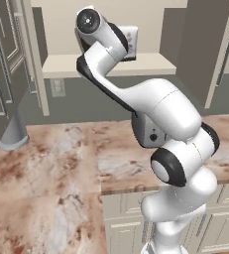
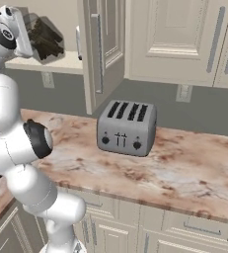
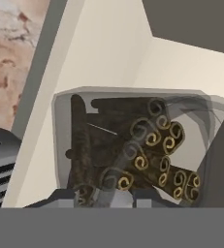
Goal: Pick the jar and candle from the dining table and place them in the open cabinet. Close the cabinet after placing the objects.
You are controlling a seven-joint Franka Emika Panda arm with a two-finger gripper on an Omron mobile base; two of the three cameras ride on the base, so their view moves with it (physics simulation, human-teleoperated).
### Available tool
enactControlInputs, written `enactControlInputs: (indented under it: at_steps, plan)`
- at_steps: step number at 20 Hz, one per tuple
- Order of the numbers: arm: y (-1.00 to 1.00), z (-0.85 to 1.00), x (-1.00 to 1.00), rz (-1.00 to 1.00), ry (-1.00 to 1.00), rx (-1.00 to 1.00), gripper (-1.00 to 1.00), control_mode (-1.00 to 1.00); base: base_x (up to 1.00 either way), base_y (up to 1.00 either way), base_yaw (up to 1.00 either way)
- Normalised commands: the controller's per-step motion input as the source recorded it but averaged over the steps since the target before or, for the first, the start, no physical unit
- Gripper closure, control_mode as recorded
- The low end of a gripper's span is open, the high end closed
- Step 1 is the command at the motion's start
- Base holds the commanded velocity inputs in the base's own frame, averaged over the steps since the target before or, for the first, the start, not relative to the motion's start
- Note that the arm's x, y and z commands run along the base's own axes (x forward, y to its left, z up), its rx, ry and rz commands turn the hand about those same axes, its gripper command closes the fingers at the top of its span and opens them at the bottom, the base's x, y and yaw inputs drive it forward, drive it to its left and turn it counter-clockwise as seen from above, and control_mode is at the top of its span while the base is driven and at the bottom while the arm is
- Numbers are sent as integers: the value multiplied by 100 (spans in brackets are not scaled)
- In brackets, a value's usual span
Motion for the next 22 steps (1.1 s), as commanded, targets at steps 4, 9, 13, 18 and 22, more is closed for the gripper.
enactControlInputs:
  at_steps: [4,9,13,18,22]
  plan:
    - [4,0,9,0,0,0,100,-100,0,0,0]
    - [0,-11,19,0,-1,0,100,-100,0,0,0]
    - [0,-12,28,0,-1,2,100,-100,0,0,0]
    - [0,-14,17,0,-5,0,100,-100,0,0,0]
    - [0,-17,21,0,-2,0,100,-100,0,0,0]
